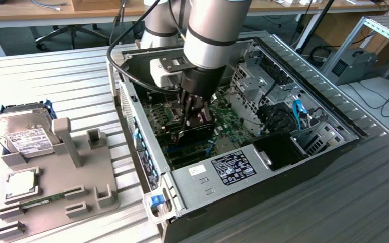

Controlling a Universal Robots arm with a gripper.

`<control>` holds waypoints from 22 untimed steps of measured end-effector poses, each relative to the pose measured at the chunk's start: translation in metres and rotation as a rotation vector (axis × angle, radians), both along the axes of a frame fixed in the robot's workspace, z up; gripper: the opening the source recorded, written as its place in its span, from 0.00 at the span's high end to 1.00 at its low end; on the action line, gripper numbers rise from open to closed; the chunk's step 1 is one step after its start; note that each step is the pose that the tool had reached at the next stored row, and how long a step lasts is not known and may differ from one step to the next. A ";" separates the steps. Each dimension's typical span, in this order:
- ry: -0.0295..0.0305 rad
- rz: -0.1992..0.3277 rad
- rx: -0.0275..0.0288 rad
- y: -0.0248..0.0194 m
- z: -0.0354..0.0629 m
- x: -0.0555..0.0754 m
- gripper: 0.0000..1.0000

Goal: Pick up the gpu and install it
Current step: 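Insert the gpu into the slot, then press down on the gpu until it lock into place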

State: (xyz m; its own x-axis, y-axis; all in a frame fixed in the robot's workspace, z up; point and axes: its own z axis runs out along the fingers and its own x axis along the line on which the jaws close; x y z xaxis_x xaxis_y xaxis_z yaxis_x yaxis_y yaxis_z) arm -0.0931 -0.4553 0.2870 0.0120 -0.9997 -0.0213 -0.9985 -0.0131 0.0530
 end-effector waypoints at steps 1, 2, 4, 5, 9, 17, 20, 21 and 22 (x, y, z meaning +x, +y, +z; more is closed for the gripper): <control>0.0047 0.000 0.0000 0.0000 0.0000 0.004 0.81; 0.0091 0.000 0.0001 0.0000 0.0000 0.008 0.87; 0.0188 0.000 0.0000 0.0000 0.0000 0.015 0.89; 0.0215 0.000 0.0001 0.0000 0.0000 0.018 0.89; 0.0242 0.000 0.0001 0.0000 0.0000 0.020 0.89; 0.0241 0.000 0.0001 0.0000 0.0000 0.021 0.89; 0.0242 0.000 0.0000 0.0001 -0.0001 0.020 0.89; 0.0241 0.000 0.0000 0.0000 -0.0001 0.018 0.89; 0.0240 0.000 0.0001 -0.0001 -0.0001 0.015 0.89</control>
State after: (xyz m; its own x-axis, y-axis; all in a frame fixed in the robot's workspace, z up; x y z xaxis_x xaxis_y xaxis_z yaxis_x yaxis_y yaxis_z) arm -0.0777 -0.4555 0.2869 0.0119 -0.9997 -0.0217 -0.9969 -0.0135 0.0769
